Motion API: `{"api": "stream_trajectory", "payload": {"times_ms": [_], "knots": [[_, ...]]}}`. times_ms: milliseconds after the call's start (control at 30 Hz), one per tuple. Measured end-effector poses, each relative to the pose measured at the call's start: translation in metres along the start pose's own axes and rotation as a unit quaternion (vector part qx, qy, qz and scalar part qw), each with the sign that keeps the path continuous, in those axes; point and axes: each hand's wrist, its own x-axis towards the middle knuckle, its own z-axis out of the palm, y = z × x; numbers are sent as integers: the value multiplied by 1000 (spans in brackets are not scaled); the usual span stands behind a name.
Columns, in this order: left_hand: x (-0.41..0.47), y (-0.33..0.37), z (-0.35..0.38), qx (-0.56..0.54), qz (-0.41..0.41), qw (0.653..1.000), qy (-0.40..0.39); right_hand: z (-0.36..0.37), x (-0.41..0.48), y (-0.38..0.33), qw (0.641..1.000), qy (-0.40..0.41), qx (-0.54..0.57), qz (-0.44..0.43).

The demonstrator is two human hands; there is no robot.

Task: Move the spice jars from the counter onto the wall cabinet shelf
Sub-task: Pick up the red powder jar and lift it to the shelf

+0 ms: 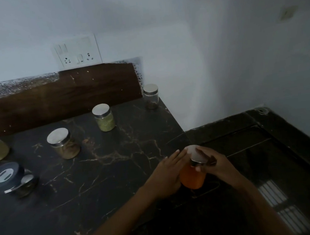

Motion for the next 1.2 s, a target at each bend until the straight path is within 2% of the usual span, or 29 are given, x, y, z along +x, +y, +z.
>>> {"api": "stream_trajectory", "payload": {"times_ms": [167,333,467,600,967,1033,1100,1200], "knots": [[-24,-8,-31,-35,6,997,73,-7,2,-50,999,-47,6,-26],[-48,-12,-54,-50,-18,995,84,-9,6,-80,996,-59,31,-54],[-57,-5,-53,-92,6,992,91,-1,8,-92,992,-97,45,-63],[-60,-2,-50,-113,15,988,102,10,13,-98,987,-133,60,-68],[-70,-13,-53,-156,1,979,130,31,19,-106,983,-169,46,-59],[-73,-17,-54,-167,-4,976,141,32,17,-107,979,-186,30,-72],[-77,-21,-58,-199,-9,969,148,28,14,-109,968,-236,-6,-88],[-84,-25,-62,-267,-25,951,151,27,6,-113,946,-295,-105,-85]]}}
